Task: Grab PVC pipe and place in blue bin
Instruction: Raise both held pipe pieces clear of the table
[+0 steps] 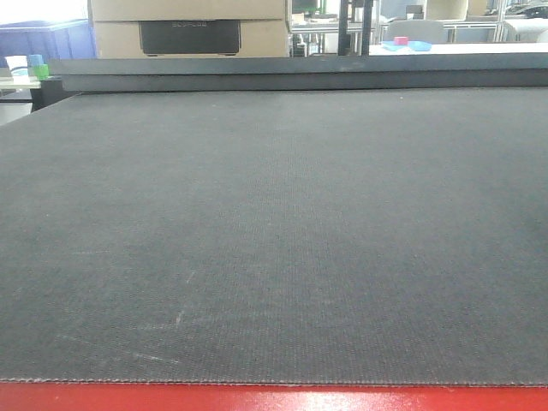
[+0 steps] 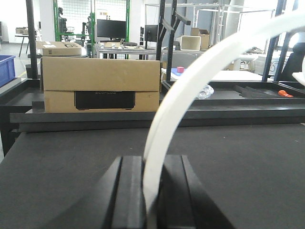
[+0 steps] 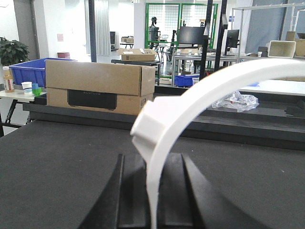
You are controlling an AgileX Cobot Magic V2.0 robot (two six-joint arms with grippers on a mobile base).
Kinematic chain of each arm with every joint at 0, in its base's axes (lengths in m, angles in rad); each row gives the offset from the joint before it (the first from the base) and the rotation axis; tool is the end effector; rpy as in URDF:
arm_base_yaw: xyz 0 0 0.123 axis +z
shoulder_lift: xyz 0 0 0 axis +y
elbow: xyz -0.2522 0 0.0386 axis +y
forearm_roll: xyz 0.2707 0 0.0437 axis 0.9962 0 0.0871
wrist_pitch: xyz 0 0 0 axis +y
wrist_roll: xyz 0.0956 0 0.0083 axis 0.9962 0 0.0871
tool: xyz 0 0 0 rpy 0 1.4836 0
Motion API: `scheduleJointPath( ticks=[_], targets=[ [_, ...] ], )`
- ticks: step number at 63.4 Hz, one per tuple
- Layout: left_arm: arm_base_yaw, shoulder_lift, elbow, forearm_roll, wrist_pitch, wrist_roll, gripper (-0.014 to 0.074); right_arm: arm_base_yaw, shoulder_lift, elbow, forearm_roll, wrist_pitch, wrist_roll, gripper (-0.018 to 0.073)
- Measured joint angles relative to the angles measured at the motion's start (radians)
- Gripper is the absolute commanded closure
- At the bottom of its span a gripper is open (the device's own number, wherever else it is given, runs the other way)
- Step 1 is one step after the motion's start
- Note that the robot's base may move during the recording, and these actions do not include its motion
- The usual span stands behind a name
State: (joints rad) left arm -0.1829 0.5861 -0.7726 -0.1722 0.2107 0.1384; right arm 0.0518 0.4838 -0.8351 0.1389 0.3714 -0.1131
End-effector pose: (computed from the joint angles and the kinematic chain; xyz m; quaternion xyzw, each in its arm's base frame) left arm 0.1615 -0.0334 0.3941 0.0652 0.6803 -0.0898 0.7245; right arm 0.1290 0.0115 0.4153 -0.0304 0.6812 0.0421 0.7303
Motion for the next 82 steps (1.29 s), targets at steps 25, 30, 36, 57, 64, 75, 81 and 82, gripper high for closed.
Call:
scheduleJointPath(
  ticks=[25,30,36,57,64,75,81,82],
  targets=[
    [0.0,0.0,0.0,0.0,0.0,0.0,0.0707,0.0,0.0,0.0,0.002,0.0,0.0,0.072],
    [0.0,0.0,0.0,0.0,0.0,0.0,0.0707,0.0,0.0,0.0,0.002,0.0,0.0,0.072],
    [0.0,0.0,0.0,0.0,0.0,0.0,0.0707,0.0,0.0,0.0,0.002,0.0,0.0,0.072],
    [0.0,0.0,0.0,0.0,0.0,0.0,0.0707,0.0,0.0,0.0,0.002,0.0,0.0,0.072],
    [0.0,0.0,0.0,0.0,0.0,0.0,0.0707,0.0,0.0,0.0,0.002,0.0,0.0,0.072],
    [0.0,0.0,0.0,0.0,0.0,0.0,0.0707,0.0,0.0,0.0,0.002,0.0,0.0,0.072],
    [0.0,0.0,0.0,0.0,0.0,0.0,0.0707,0.0,0.0,0.0,0.002,0.0,0.0,0.072],
    [0.0,0.0,0.0,0.0,0.0,0.0,0.0707,0.0,0.0,0.0,0.002,0.0,0.0,0.072]
  ],
)
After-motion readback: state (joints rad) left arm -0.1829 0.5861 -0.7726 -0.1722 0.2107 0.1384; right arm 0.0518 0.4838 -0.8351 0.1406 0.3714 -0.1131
